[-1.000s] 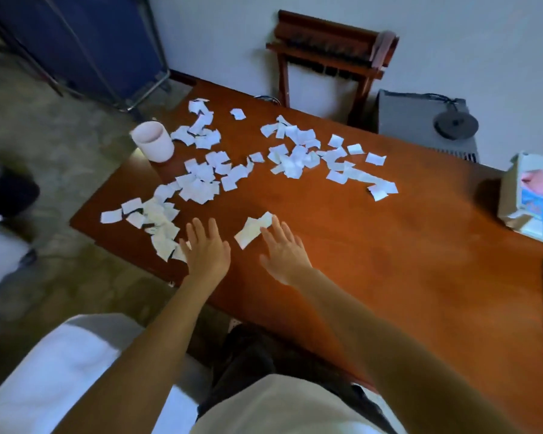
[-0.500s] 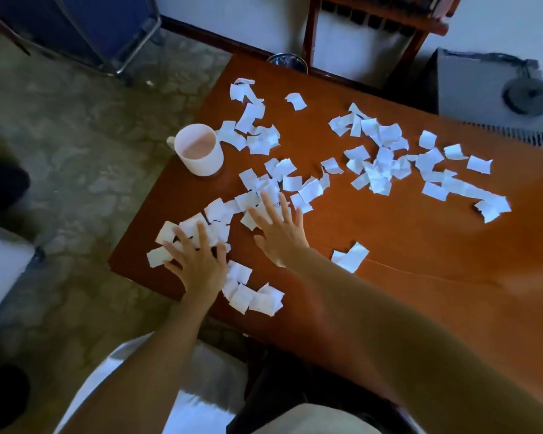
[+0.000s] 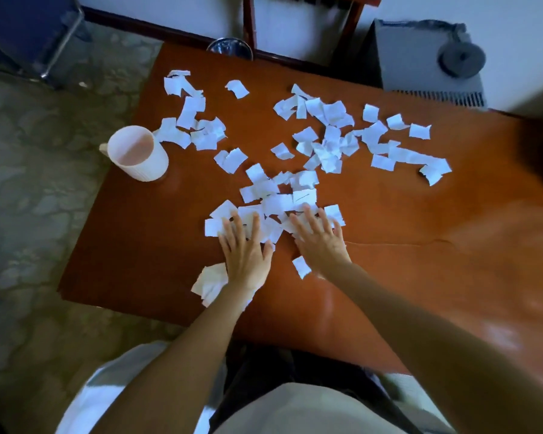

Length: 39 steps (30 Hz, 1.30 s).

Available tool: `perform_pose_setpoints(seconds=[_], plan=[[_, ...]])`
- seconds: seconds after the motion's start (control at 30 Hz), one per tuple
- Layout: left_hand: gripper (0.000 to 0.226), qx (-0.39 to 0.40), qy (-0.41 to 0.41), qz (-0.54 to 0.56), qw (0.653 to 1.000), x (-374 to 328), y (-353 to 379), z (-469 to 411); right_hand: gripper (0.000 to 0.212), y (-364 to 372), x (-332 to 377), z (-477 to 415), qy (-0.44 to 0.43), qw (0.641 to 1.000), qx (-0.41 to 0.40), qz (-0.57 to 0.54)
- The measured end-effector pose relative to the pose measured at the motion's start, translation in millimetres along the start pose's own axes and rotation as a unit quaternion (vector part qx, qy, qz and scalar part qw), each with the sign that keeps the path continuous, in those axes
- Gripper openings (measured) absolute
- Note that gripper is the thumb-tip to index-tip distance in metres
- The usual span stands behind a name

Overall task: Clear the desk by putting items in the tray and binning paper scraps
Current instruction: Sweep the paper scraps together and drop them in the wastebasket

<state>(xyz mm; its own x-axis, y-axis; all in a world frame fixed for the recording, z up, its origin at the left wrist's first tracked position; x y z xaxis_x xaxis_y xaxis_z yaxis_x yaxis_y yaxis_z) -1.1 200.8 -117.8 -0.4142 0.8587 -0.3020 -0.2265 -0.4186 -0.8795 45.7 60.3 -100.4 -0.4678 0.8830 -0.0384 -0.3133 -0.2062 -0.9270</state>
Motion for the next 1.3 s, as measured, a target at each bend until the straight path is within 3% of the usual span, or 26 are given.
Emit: perform_pose_setpoints(seconds=[0.13,0.27,0.37,0.47,0.6,0.83,1.0,1.1,1.3], plan=[[0.061,0.021,0.07,-0.019,0.997,-45,-7,10,0.048,-4,-36,22,0.064,0.995,0.0,-0.081],[0.052,-0.067,0.067,0.01,0.995,-44,-31,32,0.027,-23,-31,33,0.055,0.989,-0.087,-0.103],[0.044,-0.12,-0.009,-0.02,0.993,-7,-32,49,0.039,-25,-1,33,0.001,0.987,-0.064,-0.148],[0.063,-0.068,-0.1,-0.052,0.991,33,-15,66,0.052,-17,26,31,-0.056,0.99,-0.027,-0.124],[0.07,-0.012,-0.111,-0.05,0.992,49,6,70,0.056,1,39,25,-0.077,0.993,0.013,-0.086],[0.071,-0.005,0.032,-0.044,0.999,19,11,36,0.059,14,9,36,-0.072,0.996,0.038,-0.021],[0.069,-0.026,0.149,-0.009,0.988,-30,12,18,0.051,13,-37,60,0.042,0.993,-0.088,-0.07],[0.072,-0.06,0.147,-0.04,0.986,-49,13,3,0.06,17,-56,65,0.079,0.985,-0.107,-0.114],[0.073,-0.04,0.137,-0.117,0.983,-83,34,-7,0.067,30,-85,44,0.052,0.991,-0.018,-0.122]])
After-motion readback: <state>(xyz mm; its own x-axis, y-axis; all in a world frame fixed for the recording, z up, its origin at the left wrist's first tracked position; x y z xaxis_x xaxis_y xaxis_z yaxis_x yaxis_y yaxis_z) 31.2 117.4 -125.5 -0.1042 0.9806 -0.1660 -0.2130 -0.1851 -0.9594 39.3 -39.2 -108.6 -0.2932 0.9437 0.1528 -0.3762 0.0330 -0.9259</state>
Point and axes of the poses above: each hand's wrist, its own z-axis away from the middle knuckle, its own y-axis out of the palm, x = y × z, the point moved 5 cm from there along -z, towards the middle knuckle, and after that the axes turned 4 degrees about -y, right-handed, at the moved point
